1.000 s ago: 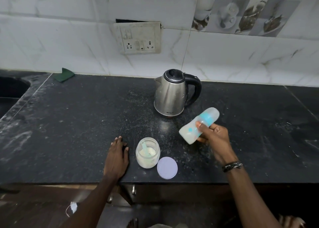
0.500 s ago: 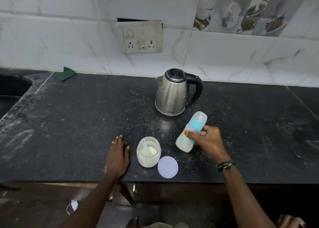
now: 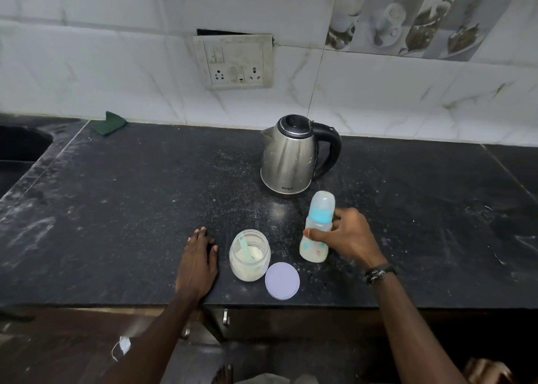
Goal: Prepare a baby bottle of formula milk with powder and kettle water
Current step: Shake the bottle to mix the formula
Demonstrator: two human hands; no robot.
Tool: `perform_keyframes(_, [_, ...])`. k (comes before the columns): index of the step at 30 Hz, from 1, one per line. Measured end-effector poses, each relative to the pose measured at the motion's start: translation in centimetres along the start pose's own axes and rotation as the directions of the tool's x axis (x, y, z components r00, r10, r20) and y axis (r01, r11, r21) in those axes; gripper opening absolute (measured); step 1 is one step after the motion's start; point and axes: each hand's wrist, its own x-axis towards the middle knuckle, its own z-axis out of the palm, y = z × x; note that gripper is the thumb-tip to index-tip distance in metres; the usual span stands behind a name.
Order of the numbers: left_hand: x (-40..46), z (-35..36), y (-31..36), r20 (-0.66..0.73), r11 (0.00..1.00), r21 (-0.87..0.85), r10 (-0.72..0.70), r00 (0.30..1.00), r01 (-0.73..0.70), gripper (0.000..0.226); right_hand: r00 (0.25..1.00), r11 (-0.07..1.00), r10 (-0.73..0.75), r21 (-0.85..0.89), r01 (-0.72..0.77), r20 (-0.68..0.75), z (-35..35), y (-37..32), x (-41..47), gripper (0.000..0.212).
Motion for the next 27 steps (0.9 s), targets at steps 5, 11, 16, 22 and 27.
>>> perform_keyframes(5, [0.1, -0.1, -0.1, 0.008, 1.0, -0.001, -0.006, 1.0, 0.006, 0.037, 0.998, 0.998, -0.051, 0.048, 0.05, 0.027, 0.3, 0.5, 0.0, 0.041])
perform_keyframes(11, [0.1, -0.3, 0.2, 0.002, 1.0, -0.014, -0.005, 1.0, 0.005, 0.039, 0.997, 0.999, -0.028, 0.039, 0.026, 0.076, 0.0, 0.1, -0.4, 0.047])
perform_keyframes(16, [0.1, -0.1, 0.0, 0.014, 1.0, -0.005, -0.016, 1.0, 0.016, 0.04, 0.996, 0.99, 0.014, -0.143, -0.001, 0.088, -0.9, -0.8, -0.5, 0.037])
perform_keyframes(22, [0.0, 0.1, -0.2, -0.006, 1.0, -0.007, -0.002, 1.0, 0.002, 0.034, 0.983, 0.992, 0.083, -0.112, -0.065, 0.163, -2.0, -0.3, -0.3, 0.044])
perform_keyframes(27, [0.1, 0.3, -0.3, -0.014, 1.0, -0.011, -0.003, 1.0, 0.002, 0.033, 0.993, 0.976, 0.064, -0.215, -0.042, 0.1, -2.2, -0.6, -0.2, 0.059])
